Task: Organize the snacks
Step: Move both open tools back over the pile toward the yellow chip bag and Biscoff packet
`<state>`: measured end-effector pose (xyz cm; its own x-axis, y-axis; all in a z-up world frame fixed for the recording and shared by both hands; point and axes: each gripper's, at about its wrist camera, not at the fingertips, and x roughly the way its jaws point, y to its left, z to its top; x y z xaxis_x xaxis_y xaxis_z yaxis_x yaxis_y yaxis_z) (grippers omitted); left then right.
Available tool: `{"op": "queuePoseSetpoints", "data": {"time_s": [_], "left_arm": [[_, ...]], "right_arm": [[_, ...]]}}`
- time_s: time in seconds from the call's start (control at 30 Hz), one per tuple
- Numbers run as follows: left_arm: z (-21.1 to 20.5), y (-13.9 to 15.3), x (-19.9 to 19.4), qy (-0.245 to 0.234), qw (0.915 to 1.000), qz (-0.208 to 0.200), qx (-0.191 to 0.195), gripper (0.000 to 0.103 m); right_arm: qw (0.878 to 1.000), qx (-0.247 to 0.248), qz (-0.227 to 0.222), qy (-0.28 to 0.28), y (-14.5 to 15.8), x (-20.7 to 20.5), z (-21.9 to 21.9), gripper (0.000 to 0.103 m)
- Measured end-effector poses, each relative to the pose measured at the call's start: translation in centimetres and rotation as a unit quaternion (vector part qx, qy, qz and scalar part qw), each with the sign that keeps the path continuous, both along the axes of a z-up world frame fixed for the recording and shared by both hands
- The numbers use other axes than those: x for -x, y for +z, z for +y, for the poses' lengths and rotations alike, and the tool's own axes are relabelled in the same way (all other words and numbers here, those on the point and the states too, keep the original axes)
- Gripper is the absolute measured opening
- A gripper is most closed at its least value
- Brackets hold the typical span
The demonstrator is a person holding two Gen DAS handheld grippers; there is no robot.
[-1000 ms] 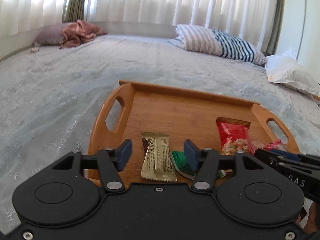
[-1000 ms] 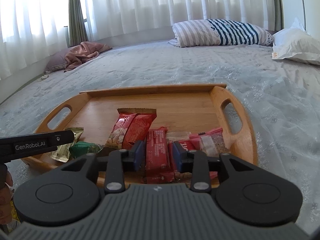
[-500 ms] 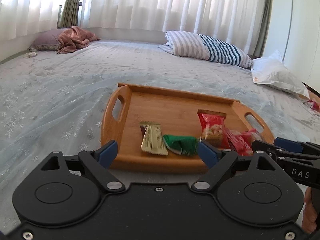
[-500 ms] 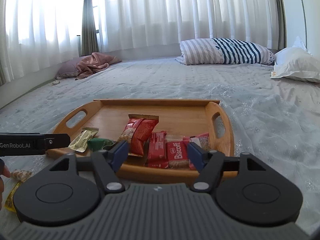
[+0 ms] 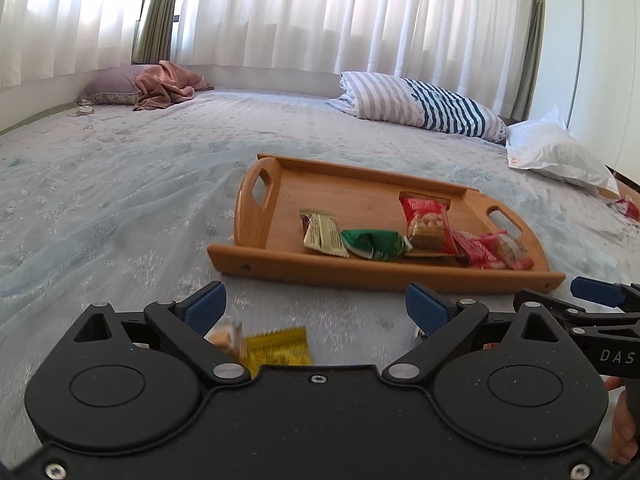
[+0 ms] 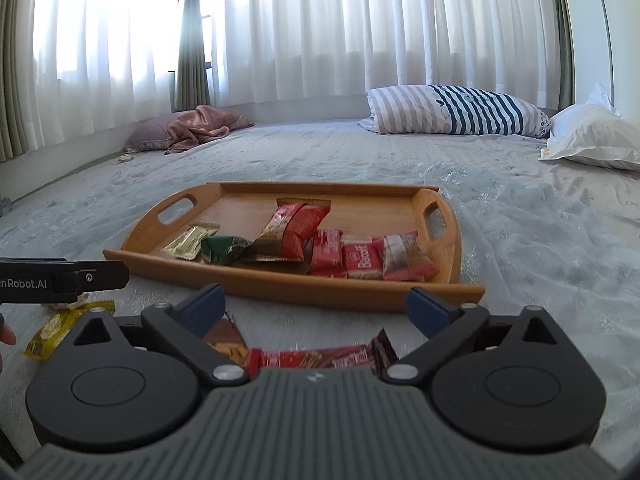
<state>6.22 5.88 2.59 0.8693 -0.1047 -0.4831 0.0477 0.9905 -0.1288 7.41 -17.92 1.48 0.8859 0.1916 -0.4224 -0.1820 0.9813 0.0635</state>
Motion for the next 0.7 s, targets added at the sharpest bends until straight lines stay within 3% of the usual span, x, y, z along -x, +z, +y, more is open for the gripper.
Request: {"op": "queuePoseSetpoints", "data": {"time_s": [0.33,0.7], "left_arm": [[-0.1,-1.3,2.7,-0.005,0.9996,-0.021,-0.017,0.101],[-0.2,-2.9,4.1,0.001,0.9997,-0.016,-0.02,0.102]], "right_arm": [[1.0,0.001,0.015,-0.02,-1.9,1.7,-0.4,0.103],[1.0,-0.008,0.022,-0.019,-2.8,2.1,-0.4,0.103]]}}
